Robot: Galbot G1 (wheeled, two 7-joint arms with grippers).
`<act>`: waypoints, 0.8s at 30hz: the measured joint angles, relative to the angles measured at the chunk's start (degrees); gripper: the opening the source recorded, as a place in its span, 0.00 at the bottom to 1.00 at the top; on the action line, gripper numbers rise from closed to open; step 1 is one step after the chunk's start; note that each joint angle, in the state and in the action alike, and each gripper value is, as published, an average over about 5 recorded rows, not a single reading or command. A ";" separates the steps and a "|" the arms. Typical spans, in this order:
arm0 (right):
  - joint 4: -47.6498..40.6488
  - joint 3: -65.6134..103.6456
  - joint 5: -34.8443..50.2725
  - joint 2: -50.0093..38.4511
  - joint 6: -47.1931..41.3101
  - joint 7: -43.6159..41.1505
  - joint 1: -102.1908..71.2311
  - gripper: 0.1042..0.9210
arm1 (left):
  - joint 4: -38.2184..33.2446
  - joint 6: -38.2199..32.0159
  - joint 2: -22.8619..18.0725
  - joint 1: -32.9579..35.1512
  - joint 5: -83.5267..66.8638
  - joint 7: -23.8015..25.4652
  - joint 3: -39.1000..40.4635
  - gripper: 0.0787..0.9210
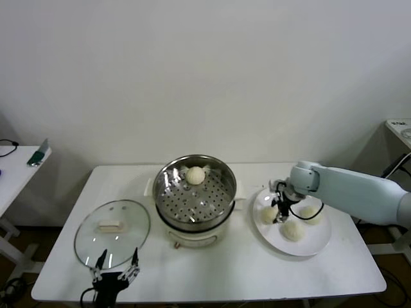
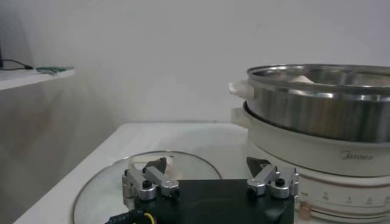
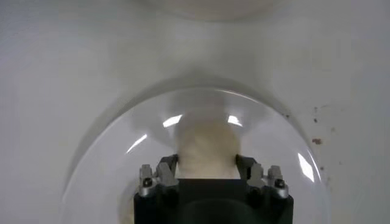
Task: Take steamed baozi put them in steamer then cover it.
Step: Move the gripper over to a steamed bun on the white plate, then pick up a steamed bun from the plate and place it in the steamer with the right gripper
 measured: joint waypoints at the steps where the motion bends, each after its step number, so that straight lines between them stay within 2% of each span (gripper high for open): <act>1: 0.04 0.04 -0.01 -0.06 0.05 -0.09 0.07 0.61 | 0.00 -0.04 -0.01 0.01 0.06 0.00 0.05 0.88; 13: 3.31 -4.63 3.09 -0.09 1.99 -2.56 10.61 0.58 | -0.31 -0.12 -0.35 0.11 0.72 -0.01 0.57 0.88; 24: 11.19 -10.61 17.05 6.52 -0.61 -2.05 34.04 0.58 | -1.08 0.36 -0.16 0.11 1.09 0.08 1.06 0.88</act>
